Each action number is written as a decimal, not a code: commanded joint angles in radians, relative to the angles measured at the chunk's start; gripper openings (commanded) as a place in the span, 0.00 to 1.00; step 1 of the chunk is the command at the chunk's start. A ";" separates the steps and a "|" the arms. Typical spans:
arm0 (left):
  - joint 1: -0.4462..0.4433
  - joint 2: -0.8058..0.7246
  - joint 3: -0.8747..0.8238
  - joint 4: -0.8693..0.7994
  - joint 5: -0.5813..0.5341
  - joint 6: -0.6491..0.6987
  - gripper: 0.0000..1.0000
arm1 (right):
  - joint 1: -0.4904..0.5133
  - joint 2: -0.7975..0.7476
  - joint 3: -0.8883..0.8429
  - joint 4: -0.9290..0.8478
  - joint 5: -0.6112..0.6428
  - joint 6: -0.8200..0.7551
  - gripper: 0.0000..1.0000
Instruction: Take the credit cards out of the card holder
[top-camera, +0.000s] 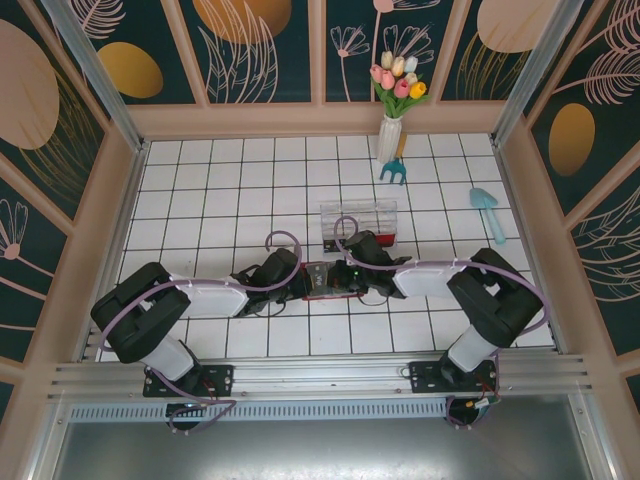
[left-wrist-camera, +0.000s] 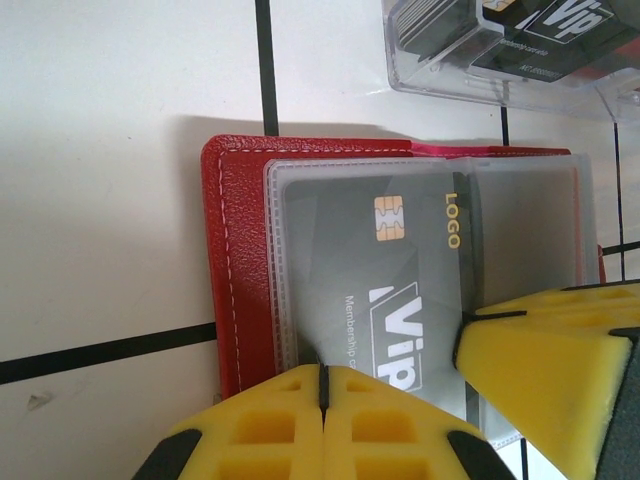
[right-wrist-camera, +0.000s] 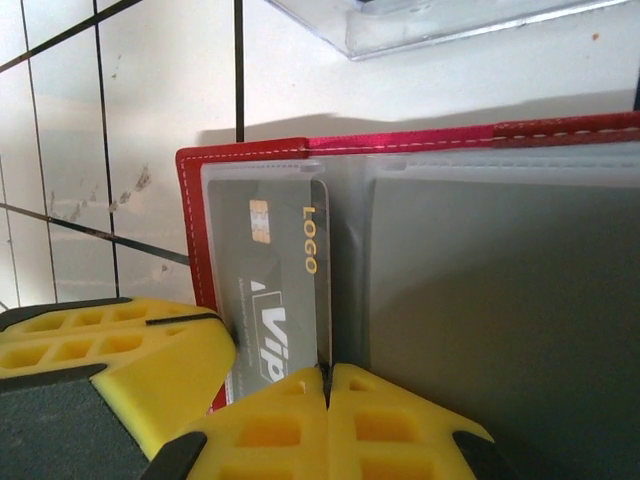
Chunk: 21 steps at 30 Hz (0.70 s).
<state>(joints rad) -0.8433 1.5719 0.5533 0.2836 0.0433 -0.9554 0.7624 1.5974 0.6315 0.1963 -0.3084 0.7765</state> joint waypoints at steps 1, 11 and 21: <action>0.001 0.022 0.002 -0.091 -0.023 -0.016 0.00 | -0.021 -0.042 -0.035 0.007 0.002 0.011 0.00; 0.008 0.025 0.002 -0.113 -0.039 -0.023 0.00 | -0.072 -0.145 -0.109 -0.005 0.008 0.012 0.00; 0.012 0.033 0.009 -0.120 -0.039 -0.017 0.00 | -0.132 -0.264 -0.156 -0.086 0.023 -0.022 0.00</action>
<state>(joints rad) -0.8429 1.5764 0.5621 0.2569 0.0399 -0.9730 0.6571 1.3834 0.5064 0.1600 -0.3080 0.7803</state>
